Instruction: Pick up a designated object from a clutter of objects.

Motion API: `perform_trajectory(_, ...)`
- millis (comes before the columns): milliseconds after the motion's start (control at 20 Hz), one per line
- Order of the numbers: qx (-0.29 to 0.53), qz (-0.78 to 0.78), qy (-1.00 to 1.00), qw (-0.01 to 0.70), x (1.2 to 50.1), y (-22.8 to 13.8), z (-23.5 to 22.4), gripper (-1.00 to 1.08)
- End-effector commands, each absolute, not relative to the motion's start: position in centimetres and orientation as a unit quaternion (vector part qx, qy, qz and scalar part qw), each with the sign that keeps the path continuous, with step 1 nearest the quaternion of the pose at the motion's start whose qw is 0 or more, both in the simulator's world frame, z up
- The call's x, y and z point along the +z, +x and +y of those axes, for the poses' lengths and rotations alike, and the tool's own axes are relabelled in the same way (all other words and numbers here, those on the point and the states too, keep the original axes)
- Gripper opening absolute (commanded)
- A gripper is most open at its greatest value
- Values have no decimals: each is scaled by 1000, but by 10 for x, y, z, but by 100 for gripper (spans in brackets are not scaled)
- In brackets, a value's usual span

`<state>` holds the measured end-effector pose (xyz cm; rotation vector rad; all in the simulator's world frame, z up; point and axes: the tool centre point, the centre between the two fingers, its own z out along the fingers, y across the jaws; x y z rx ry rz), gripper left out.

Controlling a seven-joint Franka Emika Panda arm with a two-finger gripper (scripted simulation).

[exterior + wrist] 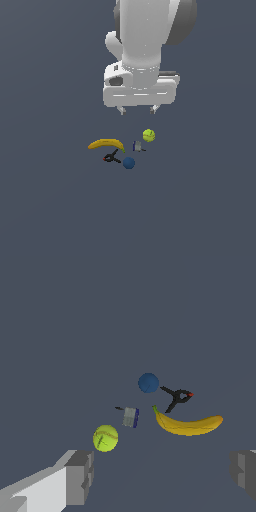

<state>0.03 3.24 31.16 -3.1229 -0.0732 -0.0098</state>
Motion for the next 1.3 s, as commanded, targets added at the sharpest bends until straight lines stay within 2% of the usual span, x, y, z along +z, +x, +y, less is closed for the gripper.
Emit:
perform_trajectory(0, -3, -23, -1000, 9, 312, 0, 32, 100)
perform_trajectory(600, -32, -6, -999, 5, 338, 11, 15, 100)
perform_trajectory(1250, -24, -79, -997, -13, 302, 13, 13, 100)
